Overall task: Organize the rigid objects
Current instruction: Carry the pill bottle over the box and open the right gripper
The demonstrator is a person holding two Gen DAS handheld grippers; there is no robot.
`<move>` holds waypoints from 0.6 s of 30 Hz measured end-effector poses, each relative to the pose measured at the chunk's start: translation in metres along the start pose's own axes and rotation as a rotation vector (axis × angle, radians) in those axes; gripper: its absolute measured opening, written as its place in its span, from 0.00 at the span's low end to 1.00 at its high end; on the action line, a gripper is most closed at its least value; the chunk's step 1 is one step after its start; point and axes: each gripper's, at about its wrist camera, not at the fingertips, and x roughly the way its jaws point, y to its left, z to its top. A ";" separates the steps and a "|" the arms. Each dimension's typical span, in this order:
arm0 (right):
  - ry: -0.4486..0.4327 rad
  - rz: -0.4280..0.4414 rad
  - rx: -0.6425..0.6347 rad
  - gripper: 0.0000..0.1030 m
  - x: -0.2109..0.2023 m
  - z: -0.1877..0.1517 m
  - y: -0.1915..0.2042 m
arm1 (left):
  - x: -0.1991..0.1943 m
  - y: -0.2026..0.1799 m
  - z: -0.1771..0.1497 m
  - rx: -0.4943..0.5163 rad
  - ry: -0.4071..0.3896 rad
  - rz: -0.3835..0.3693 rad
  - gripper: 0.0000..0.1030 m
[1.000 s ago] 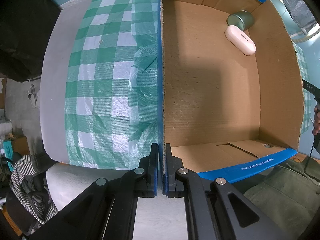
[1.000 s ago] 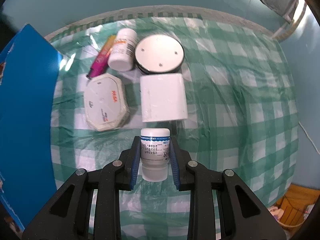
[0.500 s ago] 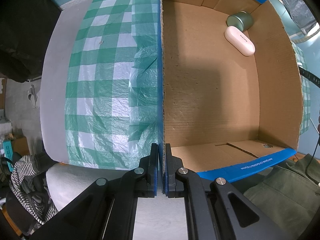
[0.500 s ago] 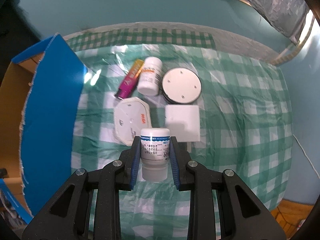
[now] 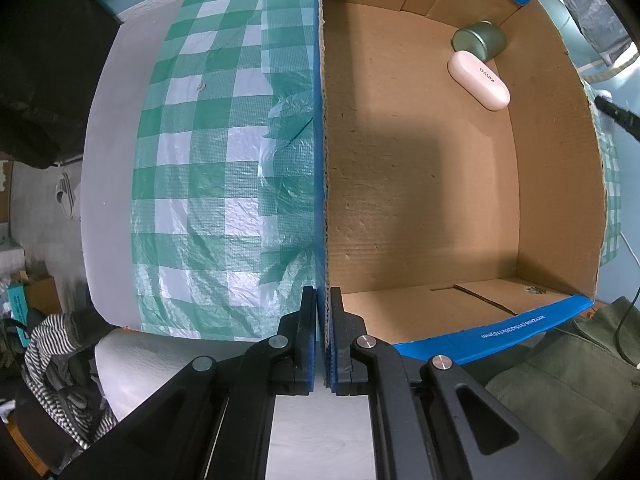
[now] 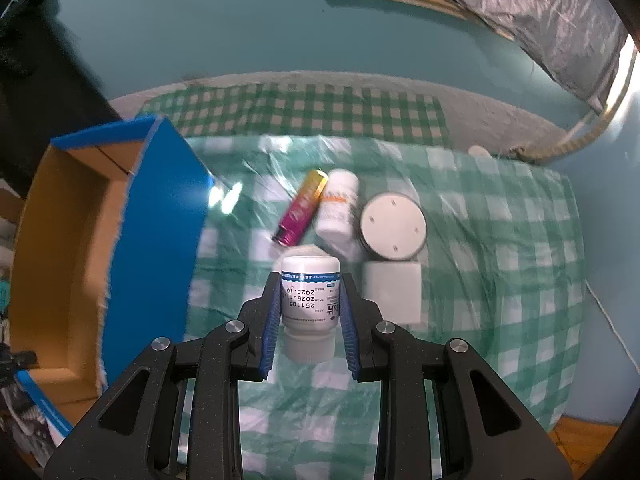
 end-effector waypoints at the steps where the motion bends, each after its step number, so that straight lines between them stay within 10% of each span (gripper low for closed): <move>1: -0.007 0.006 -0.004 0.26 -0.002 0.003 0.003 | 0.000 0.000 0.000 0.000 0.000 0.000 0.05; 18: -0.092 0.103 -0.146 0.26 -0.022 0.052 0.067 | -0.002 0.000 0.000 -0.007 -0.001 -0.001 0.05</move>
